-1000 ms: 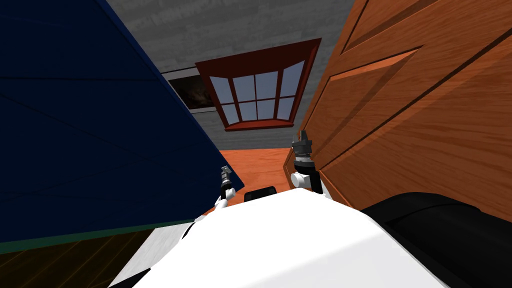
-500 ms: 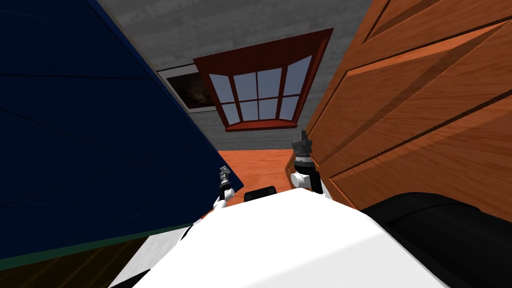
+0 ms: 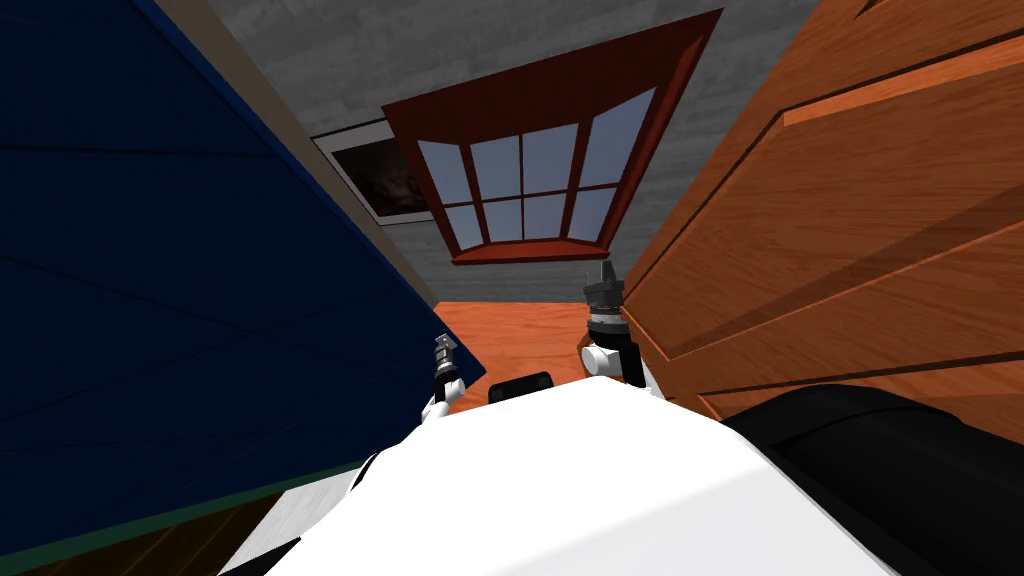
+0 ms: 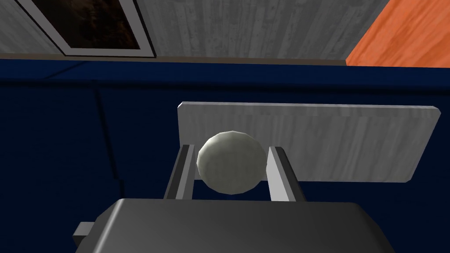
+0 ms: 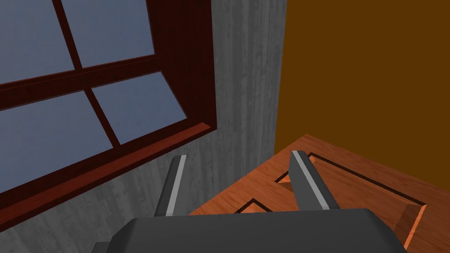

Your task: Push the door open

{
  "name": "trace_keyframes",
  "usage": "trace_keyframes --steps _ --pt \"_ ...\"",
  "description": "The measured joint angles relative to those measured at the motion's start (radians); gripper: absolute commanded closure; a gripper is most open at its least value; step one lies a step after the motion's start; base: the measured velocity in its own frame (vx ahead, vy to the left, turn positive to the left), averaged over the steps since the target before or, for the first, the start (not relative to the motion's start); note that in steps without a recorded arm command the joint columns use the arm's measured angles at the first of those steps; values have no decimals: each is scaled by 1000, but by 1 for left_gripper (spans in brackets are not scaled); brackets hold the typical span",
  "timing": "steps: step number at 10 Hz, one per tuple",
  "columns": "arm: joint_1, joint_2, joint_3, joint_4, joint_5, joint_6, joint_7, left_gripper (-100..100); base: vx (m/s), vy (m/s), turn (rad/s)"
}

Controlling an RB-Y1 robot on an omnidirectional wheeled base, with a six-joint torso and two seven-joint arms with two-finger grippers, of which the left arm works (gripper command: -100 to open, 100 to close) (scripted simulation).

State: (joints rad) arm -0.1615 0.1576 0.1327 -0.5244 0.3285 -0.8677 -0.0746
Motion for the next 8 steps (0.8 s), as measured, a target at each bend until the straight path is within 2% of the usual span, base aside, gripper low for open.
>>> trace_keyframes --steps 2,4,5,6,7,8 --pt "9 3 18 -5 -11 7 9 100 237 -42 126" --pt "-18 27 31 62 -18 -26 40 100 94 -13 36" --pt "2 24 36 22 -17 -10 32 100 -14 8 -17" --pt "5 25 35 13 -18 -4 30 100 106 -36 138" --pt "33 22 43 -36 -23 22 31 100 150 -41 107" --pt "33 25 48 -30 -26 29 36 100 149 -50 70"
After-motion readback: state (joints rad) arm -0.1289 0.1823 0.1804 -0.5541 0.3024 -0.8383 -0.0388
